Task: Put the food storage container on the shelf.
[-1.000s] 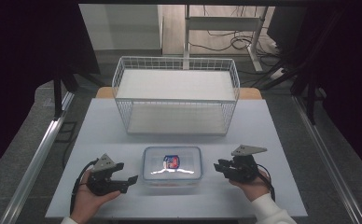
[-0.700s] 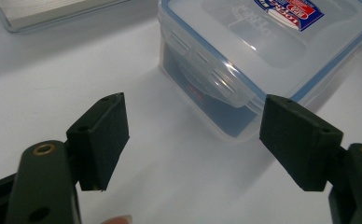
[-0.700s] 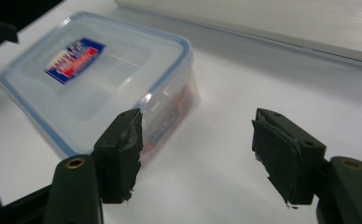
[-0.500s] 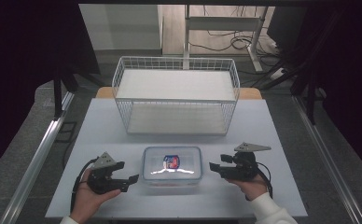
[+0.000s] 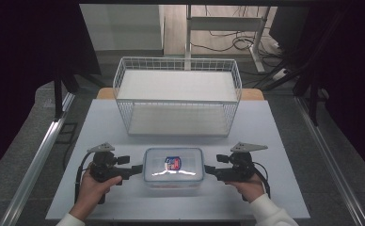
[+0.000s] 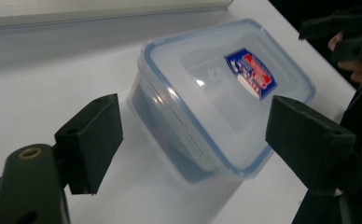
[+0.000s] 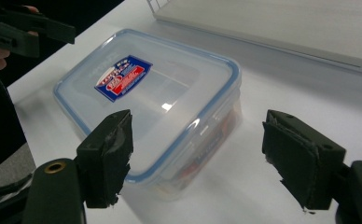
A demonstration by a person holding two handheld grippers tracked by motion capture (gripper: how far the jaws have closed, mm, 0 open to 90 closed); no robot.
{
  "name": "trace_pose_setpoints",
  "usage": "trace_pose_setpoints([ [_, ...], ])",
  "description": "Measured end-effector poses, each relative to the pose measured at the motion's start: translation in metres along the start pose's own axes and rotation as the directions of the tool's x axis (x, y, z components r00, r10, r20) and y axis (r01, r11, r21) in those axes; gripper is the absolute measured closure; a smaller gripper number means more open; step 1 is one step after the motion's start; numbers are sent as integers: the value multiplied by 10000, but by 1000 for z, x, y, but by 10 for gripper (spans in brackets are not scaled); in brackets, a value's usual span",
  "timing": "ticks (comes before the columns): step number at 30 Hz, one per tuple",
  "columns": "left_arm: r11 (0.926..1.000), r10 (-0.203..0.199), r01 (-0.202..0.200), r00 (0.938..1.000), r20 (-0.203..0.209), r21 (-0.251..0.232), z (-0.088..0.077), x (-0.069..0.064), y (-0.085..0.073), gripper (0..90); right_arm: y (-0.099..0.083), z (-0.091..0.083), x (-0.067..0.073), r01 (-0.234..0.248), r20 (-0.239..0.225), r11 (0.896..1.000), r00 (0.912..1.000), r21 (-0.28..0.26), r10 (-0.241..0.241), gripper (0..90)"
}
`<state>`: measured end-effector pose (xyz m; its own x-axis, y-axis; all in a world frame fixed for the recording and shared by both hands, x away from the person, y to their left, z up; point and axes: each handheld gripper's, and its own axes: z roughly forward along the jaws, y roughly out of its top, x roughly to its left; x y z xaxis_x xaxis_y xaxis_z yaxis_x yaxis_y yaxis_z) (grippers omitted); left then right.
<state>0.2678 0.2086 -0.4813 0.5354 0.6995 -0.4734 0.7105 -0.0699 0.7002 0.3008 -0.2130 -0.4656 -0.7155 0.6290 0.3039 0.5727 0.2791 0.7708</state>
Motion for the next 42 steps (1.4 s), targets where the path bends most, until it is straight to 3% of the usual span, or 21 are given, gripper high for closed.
trace_pose_setpoints([
  [5,9996,-165,160,9997,180,246,11,3,10,186,3,4,2,35,1,10000,10000,-17,-35,244],
  [10,9958,-626,590,9967,510,704,27,9,13,188,4,8,2,5,-23,10000,10000,36,-5,242],
  [13,9931,-891,823,9927,807,839,35,14,14,195,4,10,2,-11,-35,10000,10000,70,11,241],
  [14,9905,-1148,1054,9873,1094,882,39,17,14,200,4,10,1,16,-11,10000,10000,83,-16,240],
  [18,9875,-1230,1103,9859,1133,1127,43,21,12,201,4,9,1,6,56,9999,10000,102,-7,239],
  [19,9852,-1356,1200,9825,1280,1226,46,22,10,201,4,9,1,3,49,10000,10000,73,-4,236],
  [22,9830,-1406,1217,9805,1370,1377,49,21,8,201,4,10,1,-50,34,9999,10000,101,50,234],
  [23,9805,-1580,1356,9744,1598,1424,52,22,6,200,4,10,0,-72,-25,9999,10000,125,72,229],
  [24,9805,-1580,1356,9744,1598,1424,52,22,6,200,4,10,0,-72,-25,9999,10000,125,72,229],
  [29,9730,-1882,1581,9652,1818,1680,57,25,2,213,4,17,0,-414,-567,9989,9975,225,426,199],
  [37,9720,-1976,1696,9645,1754,1626,54,27,1,284,5,30,-5,-960,-865,9939,9912,538,1004,179],
  [39,9705,-2134,1872,9601,1805,1518,52,28,0,323,4,40,-8,-1349,-1094,9878,9837,775,1429,176],
  [42,9688,-2195,1916,9579,1850,1571,51,29,0,346,4,46,-10,-1501,-1177,9842,9800,943,1607,175],
])
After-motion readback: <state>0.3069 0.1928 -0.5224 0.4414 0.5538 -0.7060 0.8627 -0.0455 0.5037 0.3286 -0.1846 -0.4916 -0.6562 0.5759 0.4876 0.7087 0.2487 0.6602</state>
